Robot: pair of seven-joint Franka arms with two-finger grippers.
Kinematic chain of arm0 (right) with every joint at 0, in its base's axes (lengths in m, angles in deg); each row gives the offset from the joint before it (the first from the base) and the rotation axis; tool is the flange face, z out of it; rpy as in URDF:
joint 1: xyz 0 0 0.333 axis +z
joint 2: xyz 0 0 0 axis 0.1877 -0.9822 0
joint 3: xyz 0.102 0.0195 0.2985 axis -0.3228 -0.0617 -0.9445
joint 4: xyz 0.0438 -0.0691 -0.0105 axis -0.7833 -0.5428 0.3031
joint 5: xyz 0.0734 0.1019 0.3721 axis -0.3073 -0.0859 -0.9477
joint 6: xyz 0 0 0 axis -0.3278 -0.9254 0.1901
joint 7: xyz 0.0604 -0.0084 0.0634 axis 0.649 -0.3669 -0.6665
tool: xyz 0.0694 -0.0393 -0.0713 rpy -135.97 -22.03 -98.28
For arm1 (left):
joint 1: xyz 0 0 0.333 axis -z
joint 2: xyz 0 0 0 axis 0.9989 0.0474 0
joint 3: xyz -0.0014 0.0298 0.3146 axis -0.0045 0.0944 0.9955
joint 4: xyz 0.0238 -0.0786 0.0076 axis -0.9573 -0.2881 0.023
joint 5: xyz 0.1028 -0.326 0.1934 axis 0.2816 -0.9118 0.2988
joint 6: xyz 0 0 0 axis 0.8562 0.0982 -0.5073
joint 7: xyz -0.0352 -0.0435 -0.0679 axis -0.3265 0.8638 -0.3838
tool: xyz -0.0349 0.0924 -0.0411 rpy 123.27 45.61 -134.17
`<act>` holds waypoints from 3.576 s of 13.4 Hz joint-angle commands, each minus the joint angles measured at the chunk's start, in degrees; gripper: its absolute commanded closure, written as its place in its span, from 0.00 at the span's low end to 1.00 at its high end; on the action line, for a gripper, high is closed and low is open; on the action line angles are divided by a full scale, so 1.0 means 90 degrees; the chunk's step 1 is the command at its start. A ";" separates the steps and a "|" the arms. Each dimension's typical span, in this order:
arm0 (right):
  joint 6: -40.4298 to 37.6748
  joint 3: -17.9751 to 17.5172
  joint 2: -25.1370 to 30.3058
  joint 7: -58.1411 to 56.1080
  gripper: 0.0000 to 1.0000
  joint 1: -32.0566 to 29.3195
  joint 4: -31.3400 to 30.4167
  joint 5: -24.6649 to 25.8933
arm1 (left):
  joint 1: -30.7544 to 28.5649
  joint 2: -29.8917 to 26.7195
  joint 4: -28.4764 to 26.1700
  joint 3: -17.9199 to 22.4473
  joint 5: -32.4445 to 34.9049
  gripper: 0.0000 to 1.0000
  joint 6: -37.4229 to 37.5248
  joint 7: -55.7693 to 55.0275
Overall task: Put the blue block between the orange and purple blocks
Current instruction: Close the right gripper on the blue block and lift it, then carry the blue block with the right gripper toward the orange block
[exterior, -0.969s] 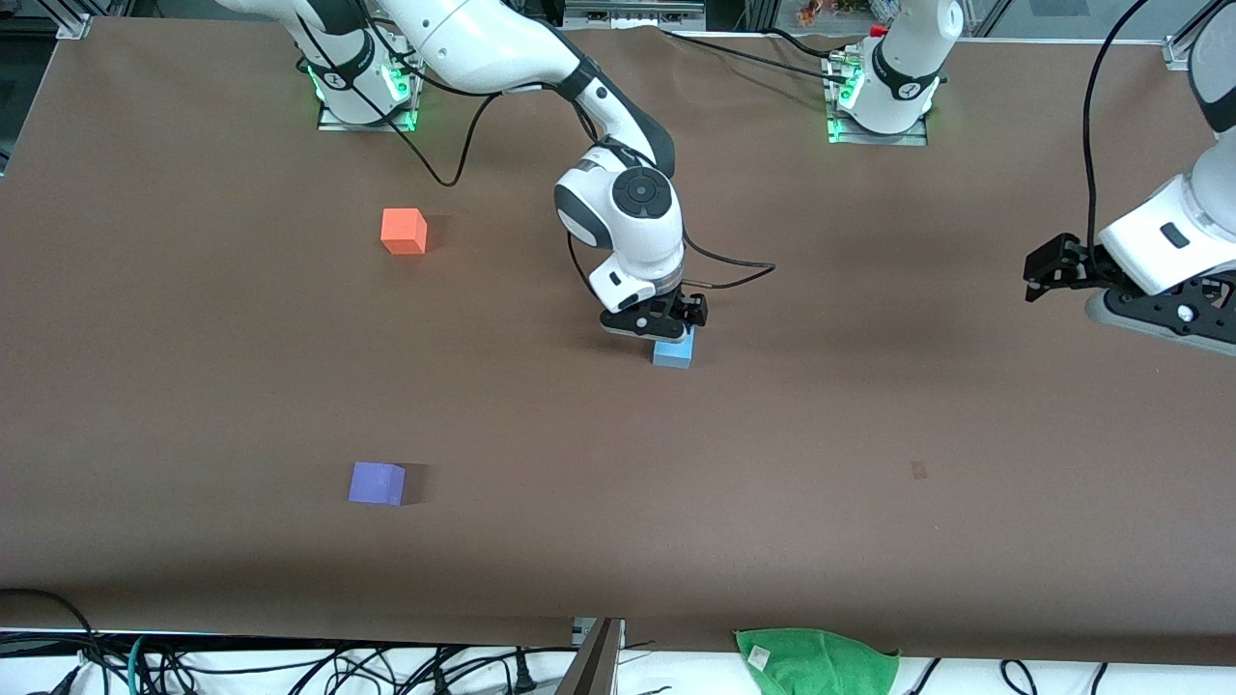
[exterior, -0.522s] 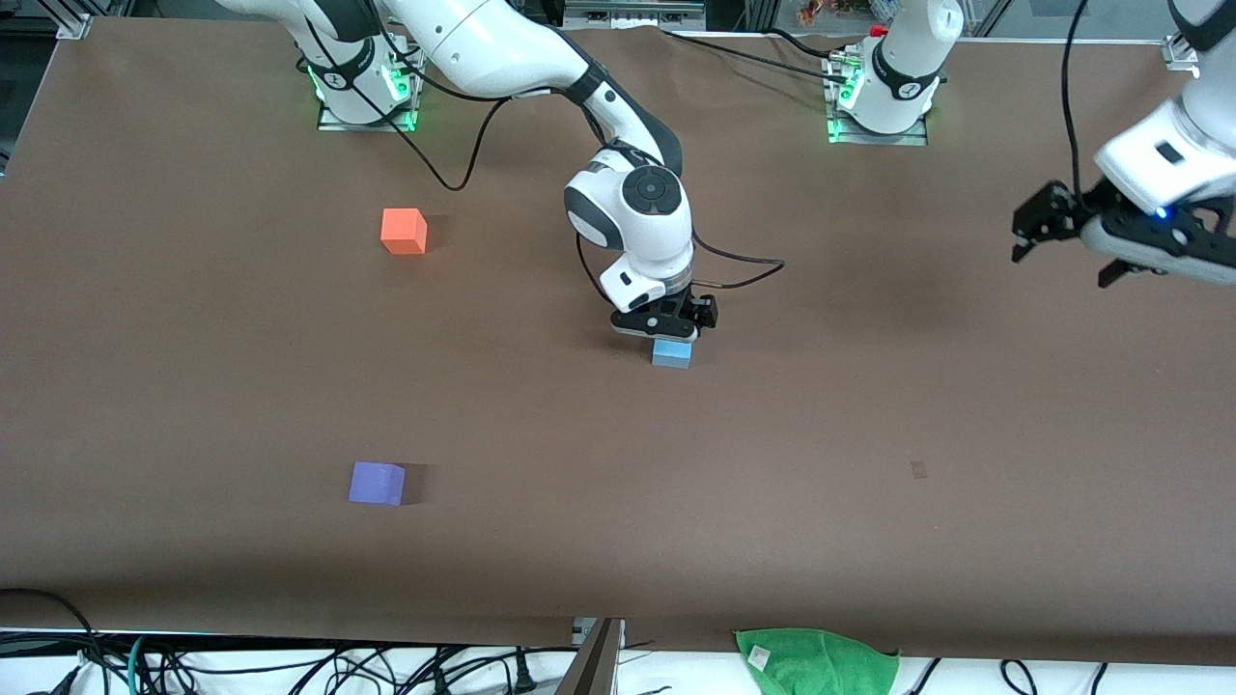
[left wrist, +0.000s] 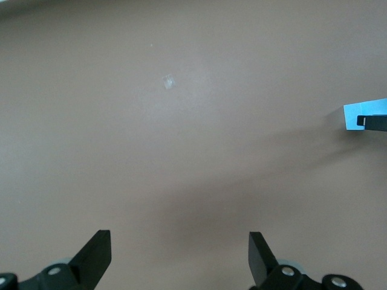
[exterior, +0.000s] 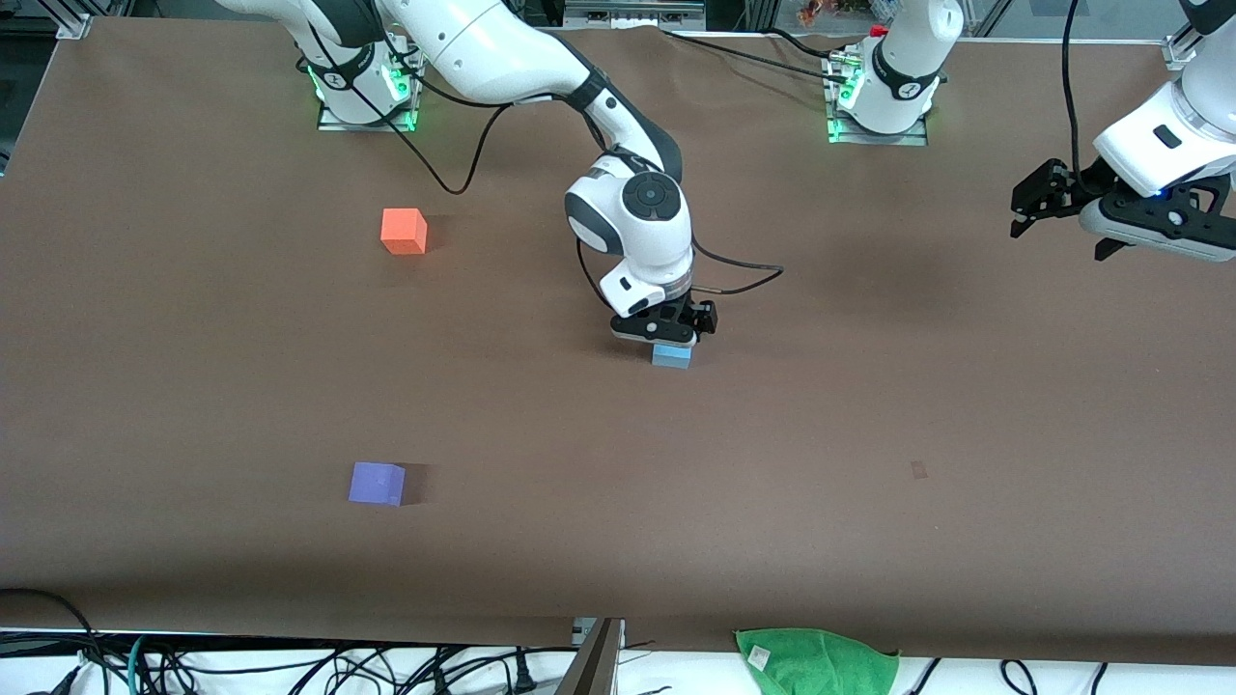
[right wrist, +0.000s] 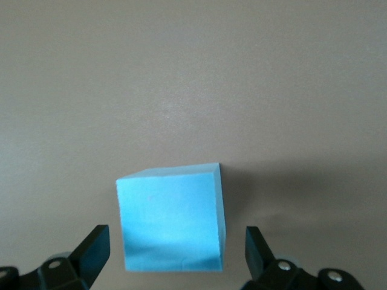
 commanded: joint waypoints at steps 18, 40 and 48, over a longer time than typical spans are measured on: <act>-0.1552 0.0130 0.2368 -0.4130 0.62 -0.2012 -0.2369 -0.0186 | -0.0414 0.0492 0.0668 -0.0431 0.0135 0.00 0.0553 -0.0301; 0.1173 0.0140 0.3437 -0.6196 0.48 -0.3724 -0.5949 -0.0968 | -0.0433 0.0658 0.0932 -0.0421 0.0135 0.00 0.0621 -0.0311; 0.0326 0.0237 0.3962 -0.6225 0.01 -0.3724 -0.5618 -0.0968 | -0.0375 0.0805 0.1117 -0.0440 0.0145 0.00 0.0602 -0.0311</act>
